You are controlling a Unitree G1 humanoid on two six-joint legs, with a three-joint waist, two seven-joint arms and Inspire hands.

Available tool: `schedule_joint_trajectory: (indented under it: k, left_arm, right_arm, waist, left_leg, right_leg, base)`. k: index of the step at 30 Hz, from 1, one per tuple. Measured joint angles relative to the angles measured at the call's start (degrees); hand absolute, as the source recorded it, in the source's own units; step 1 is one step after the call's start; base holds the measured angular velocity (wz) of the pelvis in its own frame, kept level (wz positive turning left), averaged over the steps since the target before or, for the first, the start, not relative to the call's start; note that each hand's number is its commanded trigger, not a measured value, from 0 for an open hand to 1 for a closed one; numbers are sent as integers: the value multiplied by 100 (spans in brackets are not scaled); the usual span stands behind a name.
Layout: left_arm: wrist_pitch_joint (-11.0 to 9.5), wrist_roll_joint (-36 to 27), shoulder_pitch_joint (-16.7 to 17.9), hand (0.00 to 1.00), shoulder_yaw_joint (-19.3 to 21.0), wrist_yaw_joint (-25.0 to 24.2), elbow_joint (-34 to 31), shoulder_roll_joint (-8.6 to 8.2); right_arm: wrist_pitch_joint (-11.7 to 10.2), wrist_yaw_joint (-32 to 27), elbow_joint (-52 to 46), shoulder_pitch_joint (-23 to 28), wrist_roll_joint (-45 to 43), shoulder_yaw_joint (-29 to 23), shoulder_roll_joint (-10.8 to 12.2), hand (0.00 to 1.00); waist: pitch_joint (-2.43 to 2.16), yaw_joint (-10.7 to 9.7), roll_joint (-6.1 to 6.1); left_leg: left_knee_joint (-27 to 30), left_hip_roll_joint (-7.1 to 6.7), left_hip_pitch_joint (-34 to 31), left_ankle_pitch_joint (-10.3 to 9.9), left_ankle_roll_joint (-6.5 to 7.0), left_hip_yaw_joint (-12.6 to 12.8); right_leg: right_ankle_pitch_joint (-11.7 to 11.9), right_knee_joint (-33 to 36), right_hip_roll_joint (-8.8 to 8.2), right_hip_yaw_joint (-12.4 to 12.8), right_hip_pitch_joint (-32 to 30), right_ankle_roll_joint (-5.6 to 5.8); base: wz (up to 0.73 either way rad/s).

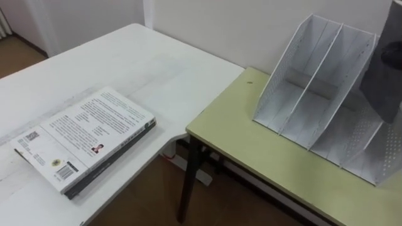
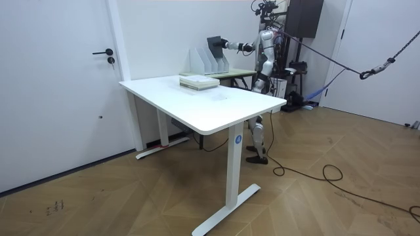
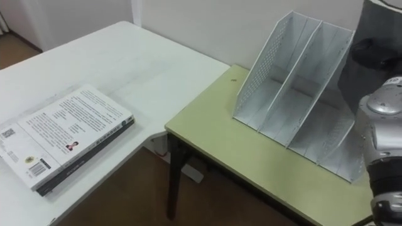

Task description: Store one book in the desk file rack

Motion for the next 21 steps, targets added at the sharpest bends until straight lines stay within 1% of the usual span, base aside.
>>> schedule_joint_trajectory:
  k: [1, 2, 3, 7, 9, 12, 16, 18, 21]
  left_arm:
    - [43, 1, 4, 0, 22, 3, 0, 2]
    - [63, 1, 6, 0, 23, 6, 0, 3]
    - [64, 1, 10, 0, 23, 8, 0, 3]
    - [64, 1, 18, 0, 41, 14, 0, 6]
    - [64, -2, 25, 0, 62, 14, 0, 6]
    - [66, 0, 25, 0, 92, 9, -3, 7]
    - [58, -4, 22, 0, 157, -3, -9, 40]
    - [58, -4, 24, 0, 203, -21, -6, 41]
    - [59, -3, 24, 0, 261, -44, 36, 59]
  right_arm:
    - [15, 18, 11, 0, 0, 2, -16, 82]
    - [15, 18, 26, -1, 0, 2, -35, 38]
    - [16, 18, 31, -1, 1, 2, -41, 0]
    - [16, 17, 32, -2, 1, 2, -45, 0]
    - [16, 14, 32, -3, 0, 2, -50, 0]
    - [17, 3, 31, -3, 10, 2, -136, 0]
    - [17, -19, 31, -4, 75, 2, -277, 0]
    - [16, -27, 31, -11, 153, 2, -327, 0]
    - [16, -37, 31, -62, 199, 2, -329, 0]
  waist:
    - [-14, -1, 12]
    - [-22, -3, 25]
    - [-25, -3, 30]
    - [-28, 2, 35]
    - [-26, 13, 31]
    - [-18, 54, 14]
    - [23, 128, -73]
    - [16, 145, -99]
    - [9, 146, -115]
  left_leg:
    - [4, 0, 12, 0, 0, -2]
    - [11, 0, 30, 0, 0, -10]
    - [12, 0, 38, 1, 1, -12]
    - [14, 1, 40, 29, 0, -16]
    - [14, 1, 42, 38, 0, -13]
    - [13, -3, 40, 47, 0, -8]
    - [9, -4, 43, 55, -4, -2]
    - [5, -4, 42, 55, -4, -3]
    - [-8, -4, 52, 55, -4, -2]
  right_leg:
    - [0, 0, -1, -5, 17, 0]
    - [0, -1, -6, -26, 43, 0]
    - [0, -1, -8, -33, 53, 0]
    - [7, 9, -27, -83, 60, -9]
    - [8, 14, -65, -87, 60, -11]
    - [8, 12, -69, -82, 60, -11]
    - [8, 3, -64, -80, 63, -11]
    - [8, -5, -63, -77, 61, -11]
    - [8, -4, -56, -73, 62, -11]
  base:
    - [3]
    - [4]
    - [4]
    - [1]
    - [0]
    - [0]
    - [0]
    - [0]
    - [0]
